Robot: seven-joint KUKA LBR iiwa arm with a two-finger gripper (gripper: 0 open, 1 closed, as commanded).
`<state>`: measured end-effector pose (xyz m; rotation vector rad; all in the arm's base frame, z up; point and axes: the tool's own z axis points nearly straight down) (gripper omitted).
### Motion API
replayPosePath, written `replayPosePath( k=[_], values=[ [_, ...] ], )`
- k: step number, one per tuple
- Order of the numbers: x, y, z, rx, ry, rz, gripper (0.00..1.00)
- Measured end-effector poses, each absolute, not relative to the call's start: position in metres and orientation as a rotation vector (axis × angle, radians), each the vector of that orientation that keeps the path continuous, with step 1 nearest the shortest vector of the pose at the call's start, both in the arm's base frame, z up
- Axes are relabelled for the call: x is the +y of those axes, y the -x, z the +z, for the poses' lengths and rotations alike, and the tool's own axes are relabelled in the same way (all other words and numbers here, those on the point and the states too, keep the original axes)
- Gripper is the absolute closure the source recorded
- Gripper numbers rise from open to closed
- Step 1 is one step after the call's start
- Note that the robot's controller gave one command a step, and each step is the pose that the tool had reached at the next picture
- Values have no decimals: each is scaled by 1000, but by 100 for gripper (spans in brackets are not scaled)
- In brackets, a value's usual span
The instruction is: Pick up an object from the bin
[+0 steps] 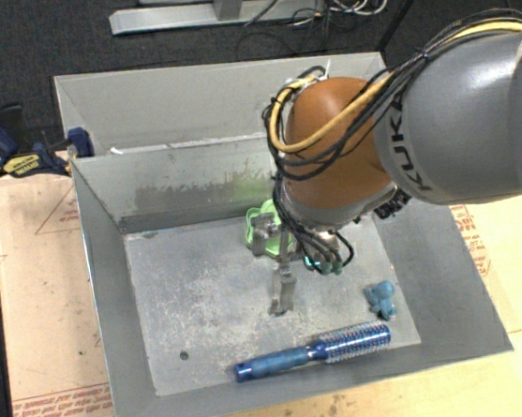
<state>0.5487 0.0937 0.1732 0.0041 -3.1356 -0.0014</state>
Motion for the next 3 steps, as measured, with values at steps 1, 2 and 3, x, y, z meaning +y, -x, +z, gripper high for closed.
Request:
replayPosePath(
  k=[1,2,3],
  values=[
    [233,-487,135,-3133,-173,-7,0],
    [119,-510,99,-3125,305,4,0],
    [53,-482,75,-3139,182,1,0]
  ],
)
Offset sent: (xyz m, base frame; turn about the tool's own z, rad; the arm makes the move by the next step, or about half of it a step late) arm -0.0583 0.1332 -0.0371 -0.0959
